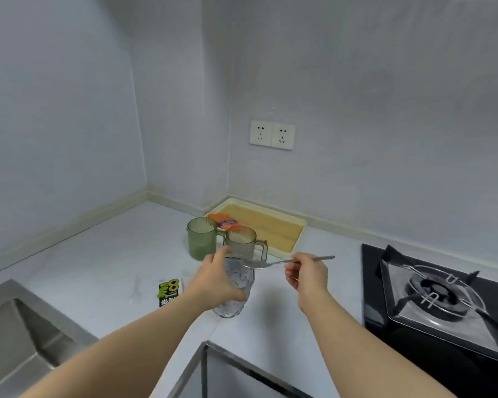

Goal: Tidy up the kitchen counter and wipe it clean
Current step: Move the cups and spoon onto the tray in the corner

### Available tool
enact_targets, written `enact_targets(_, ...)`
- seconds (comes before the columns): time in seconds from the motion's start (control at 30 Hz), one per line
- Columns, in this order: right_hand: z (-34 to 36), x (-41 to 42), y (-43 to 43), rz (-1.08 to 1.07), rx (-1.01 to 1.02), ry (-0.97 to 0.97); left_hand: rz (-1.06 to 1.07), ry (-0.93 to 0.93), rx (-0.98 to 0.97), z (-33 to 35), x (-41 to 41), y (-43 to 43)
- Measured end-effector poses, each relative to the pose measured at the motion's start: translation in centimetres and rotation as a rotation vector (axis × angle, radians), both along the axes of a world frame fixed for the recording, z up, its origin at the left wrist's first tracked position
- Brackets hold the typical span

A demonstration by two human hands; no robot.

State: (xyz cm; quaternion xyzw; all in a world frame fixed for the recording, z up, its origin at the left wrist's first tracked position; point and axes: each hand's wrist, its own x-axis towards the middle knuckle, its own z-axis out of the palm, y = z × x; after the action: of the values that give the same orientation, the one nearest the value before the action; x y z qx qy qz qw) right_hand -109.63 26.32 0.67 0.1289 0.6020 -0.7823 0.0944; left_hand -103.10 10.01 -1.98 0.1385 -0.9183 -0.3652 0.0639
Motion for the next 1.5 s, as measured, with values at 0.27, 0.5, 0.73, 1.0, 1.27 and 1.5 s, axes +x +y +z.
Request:
enact_targets(0.27, -0.3, -7.0, 1.8, -0.173, -0.049, -0.055, -0.194, -0.050, -0.025, -1.7, -9.6, 2.0)
enact_targets(0.5, -1.1, -11.6, 5.0, 0.064, 0.186, 0.022, -0.166, -0.083, 0.019, -3.5, -14.9, 5.3)
enact_targets(0.73, -1.6, -15.6, 5.7, 0.280, 0.209, -0.029, -0.058, -0.103, 0.061, -4.1, -17.8, 6.8)
enact_targets(1.0, -2.7, -18.1, 4.8, 0.402, 0.224, -0.022, -0.041, -0.131, -0.055, -4.9, -18.7, 6.9)
enact_targets(1.27, -2.4, -18.5, 2.5, 0.433, 0.202, 0.036, -0.092, -0.244, -0.293, -4.0, -18.0, 5.8)
enact_targets(1.5, -1.0, -18.3, -1.6, 0.429, 0.195, 0.086, -0.108, -0.049, -0.257, 1.4, -16.5, 1.7)
